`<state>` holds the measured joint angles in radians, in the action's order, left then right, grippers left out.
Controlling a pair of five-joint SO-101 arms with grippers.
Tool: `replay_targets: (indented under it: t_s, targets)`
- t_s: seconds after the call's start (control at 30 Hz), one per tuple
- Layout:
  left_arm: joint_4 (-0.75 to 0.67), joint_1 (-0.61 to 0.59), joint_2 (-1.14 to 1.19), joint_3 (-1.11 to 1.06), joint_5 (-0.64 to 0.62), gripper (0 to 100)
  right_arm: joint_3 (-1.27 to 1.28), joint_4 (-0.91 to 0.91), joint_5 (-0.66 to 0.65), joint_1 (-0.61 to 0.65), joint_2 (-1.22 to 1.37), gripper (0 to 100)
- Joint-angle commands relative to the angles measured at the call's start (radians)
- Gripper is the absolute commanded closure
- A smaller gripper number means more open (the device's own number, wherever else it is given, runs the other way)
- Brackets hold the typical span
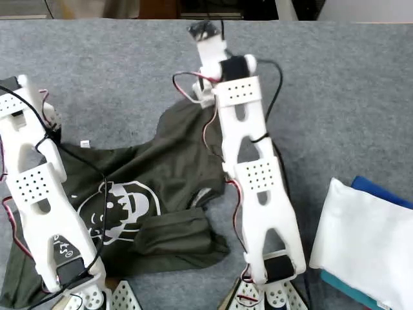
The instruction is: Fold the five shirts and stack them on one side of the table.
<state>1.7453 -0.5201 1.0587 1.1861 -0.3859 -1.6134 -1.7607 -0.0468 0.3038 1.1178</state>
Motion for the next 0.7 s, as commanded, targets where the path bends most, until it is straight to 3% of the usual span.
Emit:
replay_targets:
  t_s: [0.0,0.33,0.67]
  targets:
    - [0.018,-0.003,-0.087,0.184,-0.006,98,-0.054,-0.020,0.009,-0.036,-0.249,99.5]
    - [0.018,0.006,-0.506,0.212,0.100,98,-0.054,-0.020,0.008,-0.142,-0.734,99.5]
    - [0.018,0.035,-0.966,0.212,0.242,98,-0.050,-0.018,0.002,-0.145,-1.104,99.5]
